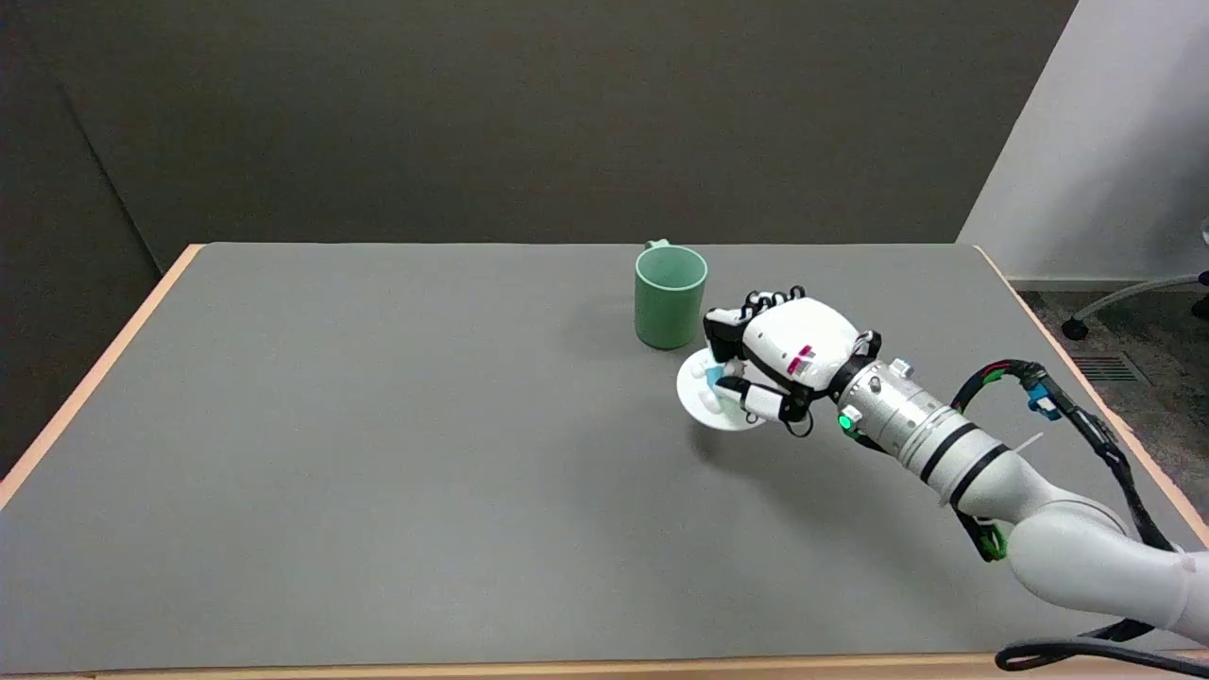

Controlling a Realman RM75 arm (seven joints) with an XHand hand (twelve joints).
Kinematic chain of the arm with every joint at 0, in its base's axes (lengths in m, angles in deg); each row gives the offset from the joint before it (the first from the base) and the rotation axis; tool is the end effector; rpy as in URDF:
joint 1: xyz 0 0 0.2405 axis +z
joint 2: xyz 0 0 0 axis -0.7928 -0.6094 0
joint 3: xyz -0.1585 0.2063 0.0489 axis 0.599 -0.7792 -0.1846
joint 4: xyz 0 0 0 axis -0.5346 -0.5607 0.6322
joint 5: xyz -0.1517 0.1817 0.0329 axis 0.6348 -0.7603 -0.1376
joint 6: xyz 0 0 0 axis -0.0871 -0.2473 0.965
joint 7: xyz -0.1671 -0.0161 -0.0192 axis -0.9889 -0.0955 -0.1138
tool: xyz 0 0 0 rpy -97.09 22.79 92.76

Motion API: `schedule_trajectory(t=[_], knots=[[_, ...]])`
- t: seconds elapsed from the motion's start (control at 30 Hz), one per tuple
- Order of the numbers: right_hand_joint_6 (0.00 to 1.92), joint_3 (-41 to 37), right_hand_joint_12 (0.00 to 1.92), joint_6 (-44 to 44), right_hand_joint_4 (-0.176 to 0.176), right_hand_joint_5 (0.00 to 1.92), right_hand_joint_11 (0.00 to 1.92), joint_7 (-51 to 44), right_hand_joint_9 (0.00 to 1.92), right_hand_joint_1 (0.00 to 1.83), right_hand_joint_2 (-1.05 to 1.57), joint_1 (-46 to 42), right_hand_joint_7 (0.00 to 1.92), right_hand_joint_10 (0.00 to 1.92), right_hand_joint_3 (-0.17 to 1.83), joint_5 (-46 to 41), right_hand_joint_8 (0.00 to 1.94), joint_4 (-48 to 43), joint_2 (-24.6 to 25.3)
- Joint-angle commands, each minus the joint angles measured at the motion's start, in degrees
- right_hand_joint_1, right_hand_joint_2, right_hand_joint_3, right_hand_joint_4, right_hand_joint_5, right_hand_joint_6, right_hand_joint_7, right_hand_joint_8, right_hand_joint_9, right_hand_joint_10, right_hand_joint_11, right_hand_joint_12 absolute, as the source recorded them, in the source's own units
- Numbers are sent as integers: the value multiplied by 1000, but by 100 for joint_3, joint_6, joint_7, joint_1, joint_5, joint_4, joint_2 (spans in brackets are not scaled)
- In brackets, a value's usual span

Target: Place the white cup lid onto the cup.

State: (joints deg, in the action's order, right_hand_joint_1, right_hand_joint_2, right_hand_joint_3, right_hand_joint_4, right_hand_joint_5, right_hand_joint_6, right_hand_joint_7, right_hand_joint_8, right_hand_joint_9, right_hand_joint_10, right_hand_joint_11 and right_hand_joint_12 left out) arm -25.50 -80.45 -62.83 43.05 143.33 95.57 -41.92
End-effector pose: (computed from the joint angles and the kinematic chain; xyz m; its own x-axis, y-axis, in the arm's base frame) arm -0.2520 -0.3416 0.3247 0.9993 -0.0315 0.0194 -0.0258 -0.2155 0.9762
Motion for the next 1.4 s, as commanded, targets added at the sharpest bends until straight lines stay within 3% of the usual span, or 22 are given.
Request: schedule_trajectory(t=[0.03, 0.4, 0.73, 1.4], knots=[[1699, -300, 1428, 40, -88, 482, 473, 486, 749, 1130, 1248, 192, 771, 923, 137, 5, 1351, -87, -57], [1692, -122, 1393, -81, -89, 488, 506, 486, 765, 1134, 1249, 418, 777, 897, 128, -23, 1338, -188, -73], [1686, 981, 1368, -240, -96, 497, 526, 630, 778, 1142, 1235, 1490, 790, 873, 141, -27, 1313, -506, -221], [1682, 2088, 1368, -344, -94, 504, 530, 786, 788, 1143, 1230, 2915, 793, 862, 145, -27, 1307, -1026, -254]])
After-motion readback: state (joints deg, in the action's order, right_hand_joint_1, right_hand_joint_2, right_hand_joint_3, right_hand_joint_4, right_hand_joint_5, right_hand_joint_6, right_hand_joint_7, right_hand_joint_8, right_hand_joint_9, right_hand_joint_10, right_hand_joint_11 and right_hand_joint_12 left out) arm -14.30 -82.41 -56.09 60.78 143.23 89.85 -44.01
